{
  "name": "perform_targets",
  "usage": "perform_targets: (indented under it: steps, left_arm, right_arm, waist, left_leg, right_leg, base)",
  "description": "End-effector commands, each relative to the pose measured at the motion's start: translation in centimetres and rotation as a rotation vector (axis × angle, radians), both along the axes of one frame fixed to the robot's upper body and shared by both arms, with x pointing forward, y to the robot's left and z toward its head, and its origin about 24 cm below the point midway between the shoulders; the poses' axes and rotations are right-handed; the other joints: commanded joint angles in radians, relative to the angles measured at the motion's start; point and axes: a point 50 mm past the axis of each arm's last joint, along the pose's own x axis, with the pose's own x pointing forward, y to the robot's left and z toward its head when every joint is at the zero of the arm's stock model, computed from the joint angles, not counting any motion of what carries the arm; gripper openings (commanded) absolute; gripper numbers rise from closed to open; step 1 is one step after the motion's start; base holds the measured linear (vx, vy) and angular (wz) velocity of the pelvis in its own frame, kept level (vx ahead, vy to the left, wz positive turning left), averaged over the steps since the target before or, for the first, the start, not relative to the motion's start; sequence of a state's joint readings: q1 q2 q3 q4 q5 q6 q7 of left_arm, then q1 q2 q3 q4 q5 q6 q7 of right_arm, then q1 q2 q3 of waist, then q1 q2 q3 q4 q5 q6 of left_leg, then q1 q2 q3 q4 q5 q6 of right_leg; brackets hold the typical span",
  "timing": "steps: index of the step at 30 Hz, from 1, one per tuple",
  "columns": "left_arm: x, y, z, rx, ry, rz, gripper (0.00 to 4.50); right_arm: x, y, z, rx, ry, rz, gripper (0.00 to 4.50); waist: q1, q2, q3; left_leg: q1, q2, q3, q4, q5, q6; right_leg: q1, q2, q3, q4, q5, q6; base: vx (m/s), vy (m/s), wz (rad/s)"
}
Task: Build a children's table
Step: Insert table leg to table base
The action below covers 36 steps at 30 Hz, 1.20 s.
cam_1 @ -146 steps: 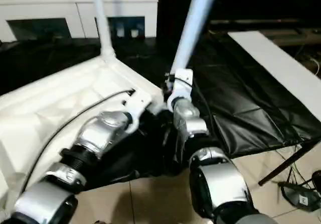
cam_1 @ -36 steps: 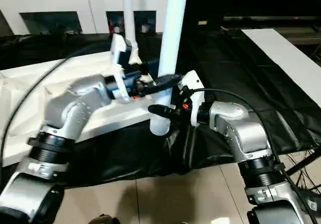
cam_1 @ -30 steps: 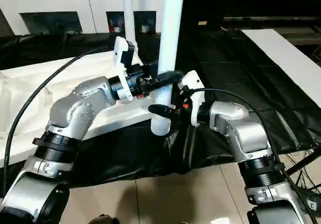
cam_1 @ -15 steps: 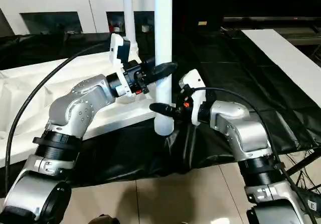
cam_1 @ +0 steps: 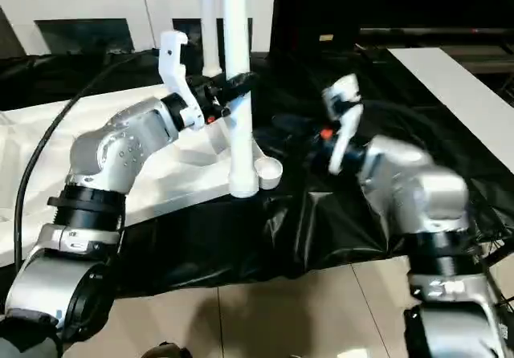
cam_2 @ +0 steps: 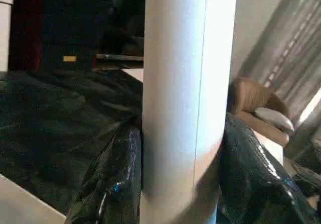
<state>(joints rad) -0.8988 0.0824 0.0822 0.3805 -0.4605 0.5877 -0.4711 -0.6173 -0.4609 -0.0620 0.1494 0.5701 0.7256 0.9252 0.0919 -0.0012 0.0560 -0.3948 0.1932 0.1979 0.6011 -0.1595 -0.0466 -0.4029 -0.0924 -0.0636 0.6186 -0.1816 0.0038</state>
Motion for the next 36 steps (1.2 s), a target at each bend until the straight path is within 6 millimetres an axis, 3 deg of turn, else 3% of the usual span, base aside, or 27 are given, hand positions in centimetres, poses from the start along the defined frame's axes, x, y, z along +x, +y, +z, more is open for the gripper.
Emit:
perform_targets:
  steps: [1,13,15,20,21,32,36]
  left_arm:
    - [0.0,-0.5,0.9,-0.025,-0.003,-0.012,1.77]
    - [-0.8,-1.4,1.1,0.011,-0.029,-0.087,1.77]
    - [-0.9,-1.4,1.1,0.014,-0.032,-0.092,1.77]
    - [-1.1,-1.5,1.4,0.009,-0.042,-0.115,1.77]
    - [-1.2,-1.5,1.4,0.009,-0.045,-0.121,1.77]
    - [-2.4,-2.6,1.8,0.015,-0.077,-0.238,1.77]
    - [-2.4,-2.6,1.8,0.022,-0.078,-0.242,1.77]
  right_arm:
    - [-0.1,-0.5,0.4,-0.007,0.017,0.015,3.15]
    - [1.1,2.0,-1.8,-0.153,0.088,0.053,3.15]
    - [1.2,2.0,-1.9,-0.16,0.088,0.052,3.15]
    - [1.6,2.4,-1.7,-0.14,0.105,0.072,3.15]
    - [1.6,2.4,-1.7,-0.138,0.11,0.076,3.15]
    - [1.7,2.6,-2.0,-0.132,0.132,0.137,3.15]
    - [1.7,2.7,-1.9,-0.132,0.132,0.151,2.79]
  waist:
    - [0.004,-0.022,-0.081]
    - [0.0,-0.026,-0.08]
    - [0.001,-0.023,-0.08]
    - [0.002,-0.025,-0.079]
    - [0.002,-0.031,-0.079]
    - [0.002,-0.03,-0.078]
    - [0.002,-0.029,-0.078]
  left_leg:
    - [0.023,0.028,-0.012,-0.052,-0.111,0.072]
    - [0.021,0.029,-0.013,-0.052,-0.118,0.052]
    - [0.023,0.03,-0.013,-0.053,-0.116,0.05]
    - [0.024,0.03,-0.012,-0.053,-0.12,0.05]
    - [0.023,0.03,-0.012,-0.053,-0.119,0.052]
    - [0.022,0.03,-0.012,-0.052,-0.116,0.055]
    - [0.022,0.031,-0.013,-0.053,-0.123,0.052]
  right_leg:
    - [0.056,-0.046,0.036,-0.063,-0.095,-0.245]
    - [0.054,-0.047,0.035,-0.065,-0.131,-0.237]
    - [0.053,-0.048,0.035,-0.064,-0.126,-0.239]
    - [0.053,-0.047,0.036,-0.062,-0.105,-0.246]
    - [0.054,-0.047,0.036,-0.063,-0.104,-0.245]
    - [0.055,-0.048,0.036,-0.061,-0.107,-0.25]
    - [0.055,-0.048,0.037,-0.062,-0.113,-0.246]
  base:
    - [0.0,0.0,0.0]
    - [0.0,0.0,0.0]
    - [0.0,0.0,0.0]
    - [0.0,0.0,0.0]
    - [0.0,0.0,0.0]
    - [0.0,0.0,0.0]
    - [0.0,0.0,0.0]
